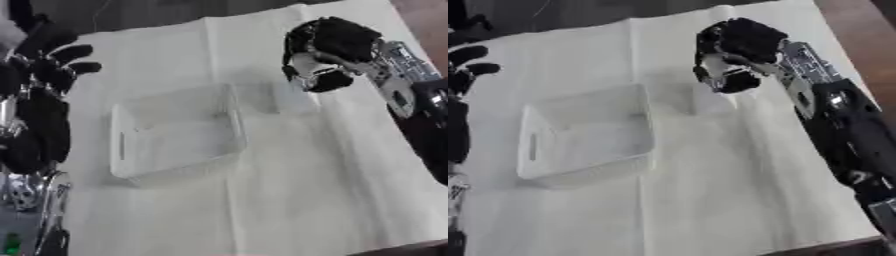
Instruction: Pick up objects on the table and place them in the box.
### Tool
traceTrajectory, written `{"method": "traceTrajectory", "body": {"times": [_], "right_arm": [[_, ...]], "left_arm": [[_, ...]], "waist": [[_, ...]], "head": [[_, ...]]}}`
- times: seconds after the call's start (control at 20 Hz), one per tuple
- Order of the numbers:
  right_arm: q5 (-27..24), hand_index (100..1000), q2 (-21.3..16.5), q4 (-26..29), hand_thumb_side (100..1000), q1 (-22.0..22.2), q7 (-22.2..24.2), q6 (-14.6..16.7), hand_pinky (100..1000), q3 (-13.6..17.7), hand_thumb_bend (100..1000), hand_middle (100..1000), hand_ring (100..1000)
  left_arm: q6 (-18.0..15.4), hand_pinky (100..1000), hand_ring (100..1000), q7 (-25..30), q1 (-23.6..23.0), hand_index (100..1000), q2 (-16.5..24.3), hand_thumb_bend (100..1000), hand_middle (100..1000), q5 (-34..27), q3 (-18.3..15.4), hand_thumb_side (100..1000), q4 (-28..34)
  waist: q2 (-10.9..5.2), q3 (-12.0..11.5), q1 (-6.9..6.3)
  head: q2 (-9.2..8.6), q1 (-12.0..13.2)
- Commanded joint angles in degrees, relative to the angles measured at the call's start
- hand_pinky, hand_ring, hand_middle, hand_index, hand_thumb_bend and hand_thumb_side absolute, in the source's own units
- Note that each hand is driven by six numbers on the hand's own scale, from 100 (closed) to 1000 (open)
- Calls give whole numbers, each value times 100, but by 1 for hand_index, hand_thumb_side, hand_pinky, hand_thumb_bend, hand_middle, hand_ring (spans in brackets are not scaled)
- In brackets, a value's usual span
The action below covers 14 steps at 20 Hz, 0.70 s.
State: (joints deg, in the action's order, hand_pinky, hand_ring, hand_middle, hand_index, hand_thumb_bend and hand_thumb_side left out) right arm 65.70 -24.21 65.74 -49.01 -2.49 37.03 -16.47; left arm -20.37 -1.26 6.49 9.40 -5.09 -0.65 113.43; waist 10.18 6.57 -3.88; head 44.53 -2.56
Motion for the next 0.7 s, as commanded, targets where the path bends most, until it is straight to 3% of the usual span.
{"method": "traceTrajectory", "body": {"times": [0.05,0.3,0.4,0.7], "right_arm": [[305,382,30,-227,805,50,-826,-43,100,52,100,132,100],[294,316,140,-320,887,132,-1788,-184,100,203,100,100,100],[163,246,176,-304,898,169,-2004,-222,100,256,100,100,100],[-471,161,224,238,863,303,-1927,-304,100,407,100,100,100]], "left_arm": [[-11,657,751,3,16,866,-11,100,739,14,-10,1000,72],[-6,656,745,-3,11,865,-29,100,739,21,-22,1000,74],[-4,656,742,-9,12,865,-36,100,739,23,-26,1000,75],[1,653,731,-24,8,863,-59,100,737,23,-42,1000,78]], "waist": [[-47,-22,-11],[-54,-45,-22],[-60,-55,-21],[-78,-111,-33]], "head": [[-41,-85],[-41,-94],[-41,-100],[-41,-108]]}}
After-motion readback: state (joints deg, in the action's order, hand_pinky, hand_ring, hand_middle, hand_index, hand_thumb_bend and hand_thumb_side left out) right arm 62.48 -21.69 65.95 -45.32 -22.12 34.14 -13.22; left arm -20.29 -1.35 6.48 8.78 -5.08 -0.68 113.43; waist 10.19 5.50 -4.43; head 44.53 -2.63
